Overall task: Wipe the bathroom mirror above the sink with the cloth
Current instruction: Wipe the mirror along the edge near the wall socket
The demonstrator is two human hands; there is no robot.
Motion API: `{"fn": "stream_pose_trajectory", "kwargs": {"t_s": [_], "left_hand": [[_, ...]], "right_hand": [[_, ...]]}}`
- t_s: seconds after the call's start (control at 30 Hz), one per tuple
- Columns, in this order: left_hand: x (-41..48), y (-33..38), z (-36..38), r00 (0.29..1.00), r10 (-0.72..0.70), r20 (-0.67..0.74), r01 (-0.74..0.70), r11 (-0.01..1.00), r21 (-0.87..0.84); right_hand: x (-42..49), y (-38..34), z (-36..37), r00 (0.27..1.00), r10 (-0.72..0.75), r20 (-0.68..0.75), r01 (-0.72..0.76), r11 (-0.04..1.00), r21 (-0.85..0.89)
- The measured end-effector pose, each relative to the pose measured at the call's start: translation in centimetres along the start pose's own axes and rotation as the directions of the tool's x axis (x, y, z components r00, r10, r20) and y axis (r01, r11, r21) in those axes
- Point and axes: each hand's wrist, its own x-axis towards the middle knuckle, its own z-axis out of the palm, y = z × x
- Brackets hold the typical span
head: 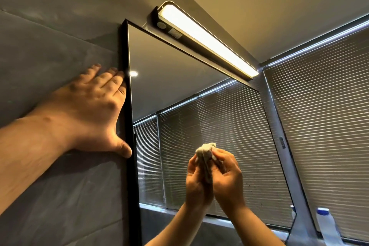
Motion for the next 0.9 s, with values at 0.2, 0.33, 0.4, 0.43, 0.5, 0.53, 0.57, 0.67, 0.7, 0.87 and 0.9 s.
{"fn": "stream_pose_trajectory", "kwargs": {"t_s": [0.2, 0.33, 0.4, 0.43, 0.5, 0.53, 0.57, 0.67, 0.7, 0.87, 0.9], "left_hand": [[1.4, -2.2, 0.5, 0.996, -0.029, -0.079, 0.034, 0.997, 0.063], [3.1, -3.7, 0.7, 0.989, -0.06, -0.135, 0.077, 0.99, 0.122], [3.9, -4.4, 0.7, 0.981, -0.082, -0.178, 0.112, 0.979, 0.168], [4.2, -4.8, 0.6, 0.976, -0.104, -0.191, 0.138, 0.975, 0.175], [4.6, -5.4, 0.6, 0.97, -0.135, -0.2, 0.174, 0.966, 0.194], [4.8, -5.6, 0.6, 0.968, -0.134, -0.212, 0.18, 0.96, 0.213], [4.9, -5.9, 0.5, 0.967, -0.124, -0.221, 0.176, 0.957, 0.233], [5.2, -6.3, 0.2, 0.967, -0.114, -0.227, 0.18, 0.938, 0.297], [5.3, -6.4, 0.0, 0.968, -0.122, -0.219, 0.187, 0.932, 0.309], [5.5, -6.4, -0.1, 0.969, -0.139, -0.205, 0.197, 0.934, 0.297], [5.4, -6.1, -0.1, 0.969, -0.125, -0.213, 0.188, 0.932, 0.31]], "right_hand": [[1.5, 2.7, -1.0, 0.99, 0.125, -0.061, -0.123, 0.992, 0.033], [3.3, 5.0, -1.7, 0.967, 0.224, -0.124, -0.226, 0.974, 0.003], [4.0, 6.3, -2.1, 0.949, 0.271, -0.162, -0.281, 0.959, -0.041], [4.3, 7.0, -2.3, 0.939, 0.294, -0.18, -0.308, 0.95, -0.056], [4.9, 8.2, -2.7, 0.924, 0.324, -0.203, -0.345, 0.936, -0.075], [5.2, 8.6, -2.9, 0.918, 0.335, -0.211, -0.359, 0.929, -0.089], [5.5, 8.8, -3.1, 0.915, 0.342, -0.215, -0.369, 0.923, -0.105], [6.2, 8.9, -4.0, 0.915, 0.349, -0.201, -0.382, 0.91, -0.16], [6.5, 9.0, -4.3, 0.916, 0.351, -0.194, -0.384, 0.906, -0.178], [6.5, 9.3, -4.4, 0.906, 0.373, -0.2, -0.408, 0.894, -0.184], [6.2, 9.1, -4.2, 0.908, 0.365, -0.204, -0.402, 0.897, -0.185]]}}
